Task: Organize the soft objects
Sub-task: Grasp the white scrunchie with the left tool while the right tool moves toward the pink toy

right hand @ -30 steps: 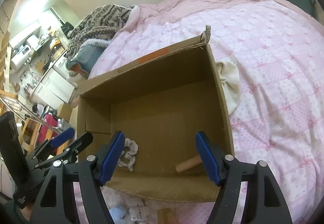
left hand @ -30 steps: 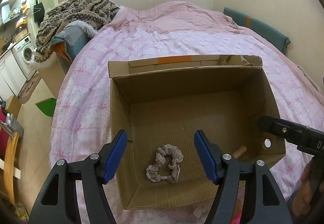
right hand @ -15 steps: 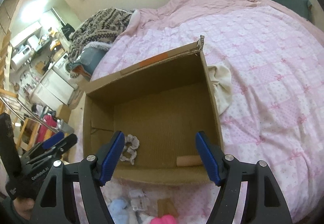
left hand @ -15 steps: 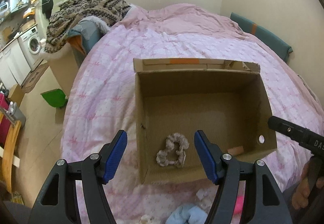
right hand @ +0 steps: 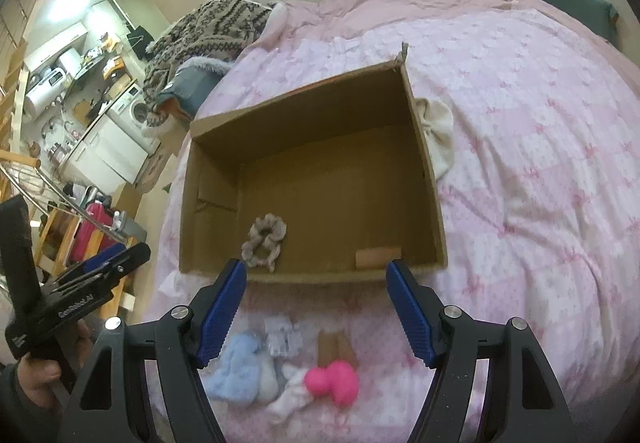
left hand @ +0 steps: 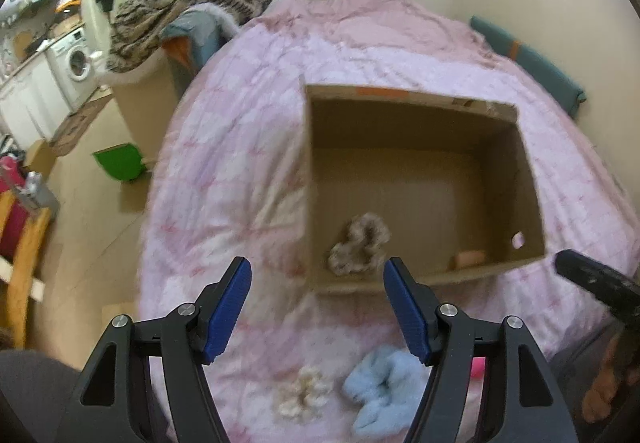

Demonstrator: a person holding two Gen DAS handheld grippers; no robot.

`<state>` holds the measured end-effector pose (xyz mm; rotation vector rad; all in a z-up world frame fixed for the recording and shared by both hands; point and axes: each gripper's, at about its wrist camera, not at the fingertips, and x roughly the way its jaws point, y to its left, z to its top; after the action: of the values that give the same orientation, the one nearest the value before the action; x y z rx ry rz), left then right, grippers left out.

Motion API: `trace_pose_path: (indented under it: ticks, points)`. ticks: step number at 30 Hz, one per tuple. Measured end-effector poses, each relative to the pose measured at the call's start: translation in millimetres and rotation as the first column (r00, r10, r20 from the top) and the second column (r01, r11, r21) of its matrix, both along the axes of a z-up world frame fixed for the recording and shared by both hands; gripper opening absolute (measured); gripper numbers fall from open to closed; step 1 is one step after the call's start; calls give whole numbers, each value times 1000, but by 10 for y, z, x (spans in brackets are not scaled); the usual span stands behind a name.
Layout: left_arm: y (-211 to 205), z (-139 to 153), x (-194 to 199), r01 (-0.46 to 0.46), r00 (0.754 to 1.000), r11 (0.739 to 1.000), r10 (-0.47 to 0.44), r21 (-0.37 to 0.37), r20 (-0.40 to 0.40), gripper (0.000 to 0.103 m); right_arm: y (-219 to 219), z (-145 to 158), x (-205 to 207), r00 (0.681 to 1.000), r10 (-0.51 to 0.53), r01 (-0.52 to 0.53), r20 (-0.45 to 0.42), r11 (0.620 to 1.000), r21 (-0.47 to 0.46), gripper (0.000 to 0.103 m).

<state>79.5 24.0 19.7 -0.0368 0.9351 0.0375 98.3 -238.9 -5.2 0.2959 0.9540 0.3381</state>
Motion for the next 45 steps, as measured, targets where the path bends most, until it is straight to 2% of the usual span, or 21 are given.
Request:
trace_pose_path:
  ticks: [3,6,9,13,17,22,29,31,32,33,36,38,40,42,45]
  points:
    - [51,-50,-113,-18,999,1000,18,-4,-26,66,-2,-50,-96,1000,-5,6,-27,1000,15,76]
    - [82,-129,-210,-27,997,999,25,-31,-67,66,48,-95,-164,999,-1,1,-47,1000,6,76]
    - [64,-218,-297,-27,995,999,25,-29,-94,66,118,-158,-232,998,6,-7,-61,1000,-17,76]
    - [47,-279,-273,-29,994,1000,28,-4,-102,66,160,-247,-275,996,17,-18,-85,1000,-18,76]
    - [209,-401,-191,-87,984,995,80,-40,-156,66,100,-299,-275,994,0,-1,-107,1000,-15,76]
    - [451,-660,-111,-204,944,977,181,-58,-277,66,11,-365,-221,989,-41,43,-144,999,13,76]
    - [404,-1128,-25,-216,868,969,134,-122,-479,66,72,-424,-158,984,-36,40,-176,999,19,76]
    - [349,-1251,11,-203,847,975,128,-93,-515,65,101,-427,-156,984,-28,31,-173,999,13,76]
    - [342,-1291,25,-203,841,976,129,-84,-526,59,111,-425,-159,985,-24,26,-172,1000,10,76]
    - [342,-1339,42,-207,832,974,128,-88,-539,48,116,-424,-162,985,-22,23,-171,1000,6,76]
    - [316,-1434,70,-216,815,967,103,-134,-570,34,95,-434,-158,984,-25,27,-177,1000,8,76]
    - [265,-1460,68,-198,813,969,80,-145,-577,29,74,-440,-153,983,-33,37,-181,999,14,76]
    - [185,-1468,59,-167,811,974,48,-153,-583,28,57,-450,-144,982,-40,45,-186,999,19,76]
    - [122,-1486,45,-141,805,976,15,-166,-593,19,45,-462,-138,981,-43,49,-191,999,23,76]
    - [80,-1422,37,-116,819,981,7,-153,-574,14,45,-467,-139,981,-43,48,-191,999,22,76]
